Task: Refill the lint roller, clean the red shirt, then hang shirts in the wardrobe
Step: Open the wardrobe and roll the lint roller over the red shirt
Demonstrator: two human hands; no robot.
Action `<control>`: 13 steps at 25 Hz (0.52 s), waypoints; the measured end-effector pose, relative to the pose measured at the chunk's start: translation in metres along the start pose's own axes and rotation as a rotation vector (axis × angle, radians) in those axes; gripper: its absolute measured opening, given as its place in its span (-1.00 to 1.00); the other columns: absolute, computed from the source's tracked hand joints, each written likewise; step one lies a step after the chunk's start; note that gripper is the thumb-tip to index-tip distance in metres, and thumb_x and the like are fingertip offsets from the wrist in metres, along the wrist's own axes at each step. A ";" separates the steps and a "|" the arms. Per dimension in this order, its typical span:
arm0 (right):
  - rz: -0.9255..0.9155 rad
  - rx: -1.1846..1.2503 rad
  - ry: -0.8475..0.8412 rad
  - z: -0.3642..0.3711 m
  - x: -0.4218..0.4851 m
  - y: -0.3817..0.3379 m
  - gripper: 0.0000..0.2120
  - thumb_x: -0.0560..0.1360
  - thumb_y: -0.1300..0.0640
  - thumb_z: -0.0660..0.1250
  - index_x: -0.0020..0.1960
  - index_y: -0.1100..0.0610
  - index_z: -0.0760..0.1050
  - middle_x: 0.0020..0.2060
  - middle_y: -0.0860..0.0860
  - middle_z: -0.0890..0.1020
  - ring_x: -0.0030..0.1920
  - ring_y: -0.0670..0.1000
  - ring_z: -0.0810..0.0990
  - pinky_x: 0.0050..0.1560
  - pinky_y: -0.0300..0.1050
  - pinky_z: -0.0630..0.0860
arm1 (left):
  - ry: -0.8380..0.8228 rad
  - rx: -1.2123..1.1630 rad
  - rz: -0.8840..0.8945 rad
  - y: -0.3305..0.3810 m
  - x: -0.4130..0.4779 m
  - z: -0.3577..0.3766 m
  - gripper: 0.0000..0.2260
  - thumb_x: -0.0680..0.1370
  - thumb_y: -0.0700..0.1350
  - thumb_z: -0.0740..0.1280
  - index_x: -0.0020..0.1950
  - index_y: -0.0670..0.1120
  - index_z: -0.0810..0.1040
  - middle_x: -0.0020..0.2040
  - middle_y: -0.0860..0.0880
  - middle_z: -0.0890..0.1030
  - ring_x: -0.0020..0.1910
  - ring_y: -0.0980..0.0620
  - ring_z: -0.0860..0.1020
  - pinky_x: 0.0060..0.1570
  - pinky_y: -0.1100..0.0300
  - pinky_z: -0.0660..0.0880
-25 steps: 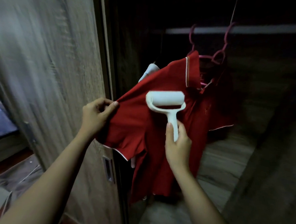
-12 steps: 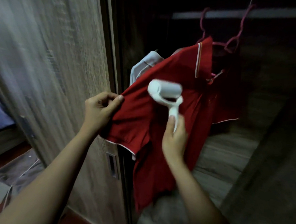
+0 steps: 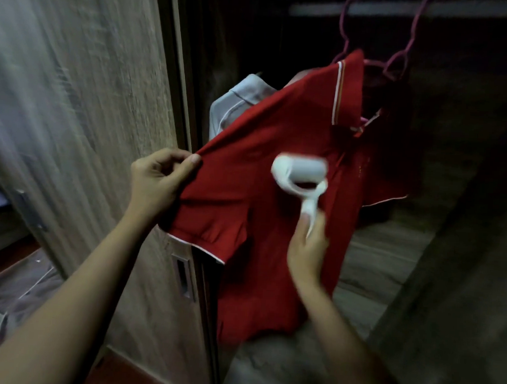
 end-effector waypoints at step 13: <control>0.042 -0.033 -0.067 -0.002 -0.011 0.043 -0.48 0.49 -0.12 -0.01 0.03 0.31 0.46 -0.42 0.15 0.51 -0.44 0.08 0.48 -0.39 -0.23 0.17 | -0.013 0.026 0.006 0.005 -0.002 0.001 -0.87 0.48 -0.14 0.41 -0.22 0.08 0.57 -0.46 0.23 0.54 -0.44 0.30 0.42 -0.37 0.41 0.36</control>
Point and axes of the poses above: each hand's wrist, its own x-axis towards the middle knuckle, its own z-axis out of the palm, y = z × x, the point moved 6 cm from there along x, towards the middle knuckle
